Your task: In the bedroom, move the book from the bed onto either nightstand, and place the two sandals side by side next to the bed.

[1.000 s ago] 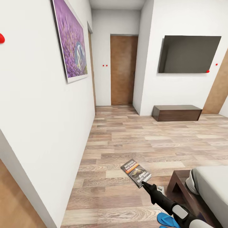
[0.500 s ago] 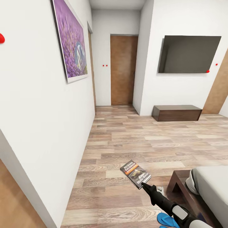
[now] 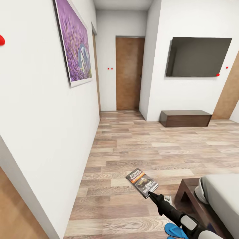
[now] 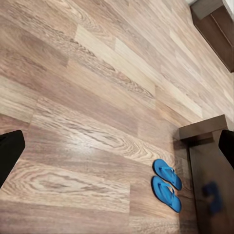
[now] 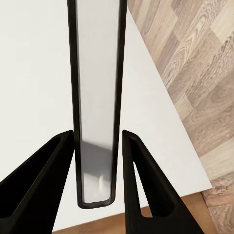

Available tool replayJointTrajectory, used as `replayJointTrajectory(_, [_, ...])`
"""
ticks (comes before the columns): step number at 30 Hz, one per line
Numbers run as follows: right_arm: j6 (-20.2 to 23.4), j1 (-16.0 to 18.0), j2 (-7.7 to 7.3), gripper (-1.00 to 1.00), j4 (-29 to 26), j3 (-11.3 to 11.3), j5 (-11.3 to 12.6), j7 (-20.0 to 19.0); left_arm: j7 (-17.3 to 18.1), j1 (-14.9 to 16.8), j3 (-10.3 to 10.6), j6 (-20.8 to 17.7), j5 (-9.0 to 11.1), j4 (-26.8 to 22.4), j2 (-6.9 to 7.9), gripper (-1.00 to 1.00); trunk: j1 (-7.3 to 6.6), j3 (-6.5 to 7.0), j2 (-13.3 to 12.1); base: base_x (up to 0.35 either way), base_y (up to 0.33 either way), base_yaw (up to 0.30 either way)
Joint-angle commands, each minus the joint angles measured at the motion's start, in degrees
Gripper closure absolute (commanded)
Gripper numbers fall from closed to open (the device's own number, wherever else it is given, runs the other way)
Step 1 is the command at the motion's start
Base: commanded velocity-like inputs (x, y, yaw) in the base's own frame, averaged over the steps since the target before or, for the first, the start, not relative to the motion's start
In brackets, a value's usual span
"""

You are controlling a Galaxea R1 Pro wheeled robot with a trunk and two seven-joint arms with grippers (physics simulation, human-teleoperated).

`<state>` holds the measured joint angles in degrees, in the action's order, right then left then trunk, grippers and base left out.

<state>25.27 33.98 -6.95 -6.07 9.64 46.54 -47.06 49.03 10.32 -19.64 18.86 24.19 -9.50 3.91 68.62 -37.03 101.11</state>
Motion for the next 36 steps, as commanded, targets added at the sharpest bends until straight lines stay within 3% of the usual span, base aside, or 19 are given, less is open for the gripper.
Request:
replayJointTrajectory(1, [0.4, 0.0, 0.0, 1.0, 0.0, 0.5, -0.1, -0.1, 0.2, 0.0, 0.2, 0.2, 0.3, 0.1, 0.03, -1.0, -0.01, -0.06, 0.0, 0.0, 0.0, 0.0])
replayJointTrajectory(15, [0.4, 0.0, 0.05, 1.0, 0.0, 0.5, -0.1, 0.0, 0.3, 0.1, 0.2, 0.1, 0.3, 0.1, -0.02, -1.0, -0.01, -0.06, 0.0, 0.008, 0.0, 0.005])
replayJointTrajectory(36, [0.5, 0.0, 0.01, 1.0, 0.0, 0.6, 0.0, -0.1, 0.3, 0.1, 0.2, 0.1, 0.3, 0.1, -0.04, -1.0, -0.01, -0.06, 0.0, 0.07, 0.0, 0.095])
